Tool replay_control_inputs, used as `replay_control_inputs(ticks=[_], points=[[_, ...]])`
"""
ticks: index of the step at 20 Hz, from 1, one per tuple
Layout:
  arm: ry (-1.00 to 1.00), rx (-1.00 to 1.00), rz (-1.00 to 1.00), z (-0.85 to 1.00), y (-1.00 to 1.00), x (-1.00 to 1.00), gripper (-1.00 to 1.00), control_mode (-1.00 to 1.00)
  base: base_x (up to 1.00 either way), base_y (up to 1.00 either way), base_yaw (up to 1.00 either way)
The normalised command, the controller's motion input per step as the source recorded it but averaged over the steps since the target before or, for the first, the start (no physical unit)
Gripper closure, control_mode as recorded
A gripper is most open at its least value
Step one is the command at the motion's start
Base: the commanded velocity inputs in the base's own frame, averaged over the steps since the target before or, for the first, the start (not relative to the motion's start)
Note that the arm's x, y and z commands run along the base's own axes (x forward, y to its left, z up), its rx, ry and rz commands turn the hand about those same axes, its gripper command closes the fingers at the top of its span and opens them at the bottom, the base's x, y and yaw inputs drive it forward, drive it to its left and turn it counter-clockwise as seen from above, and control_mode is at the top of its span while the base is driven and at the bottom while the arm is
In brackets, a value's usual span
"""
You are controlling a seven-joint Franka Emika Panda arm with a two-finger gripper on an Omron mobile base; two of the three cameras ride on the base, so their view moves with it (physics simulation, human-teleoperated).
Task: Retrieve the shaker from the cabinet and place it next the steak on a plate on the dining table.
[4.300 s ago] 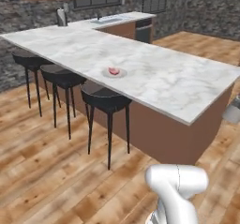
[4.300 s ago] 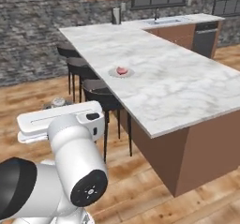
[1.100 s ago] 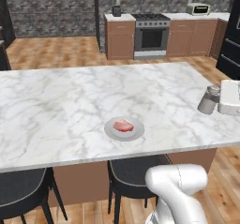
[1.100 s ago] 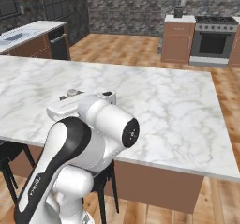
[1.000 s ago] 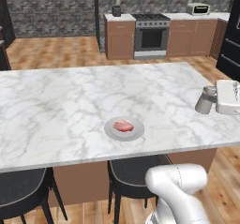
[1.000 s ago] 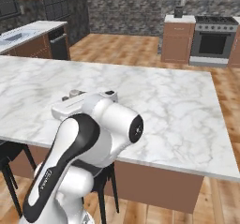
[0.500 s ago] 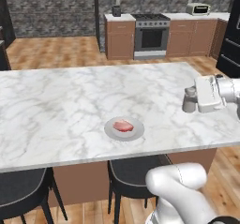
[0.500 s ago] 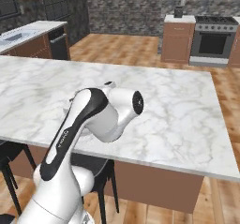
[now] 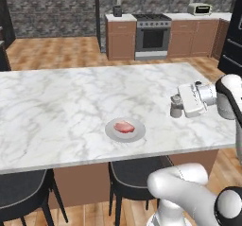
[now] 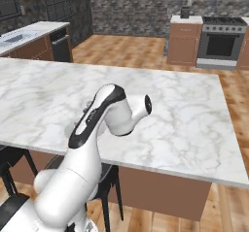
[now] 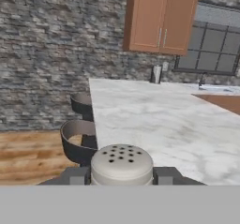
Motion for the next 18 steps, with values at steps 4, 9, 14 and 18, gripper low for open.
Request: replay_control_inputs(ticks=[4, 9, 14, 18], points=[[0.00, 0.03, 0.24, -0.45, 0.00, 0.70, 1.00, -1.00, 0.00, 0.00, 0.00], [0.12, -0.01, 0.14, -0.50, 0.00, 0.64, 1.00, -1.00, 0.00, 0.00, 0.00], [0.27, -0.01, 0.06, -0.25, -0.02, 0.52, 1.00, -1.00, 0.00, 0.00, 0.00], [0.03, 0.06, 0.00, -0.29, -0.15, 0.18, 1.00, -1.00, 0.00, 0.00, 0.00]])
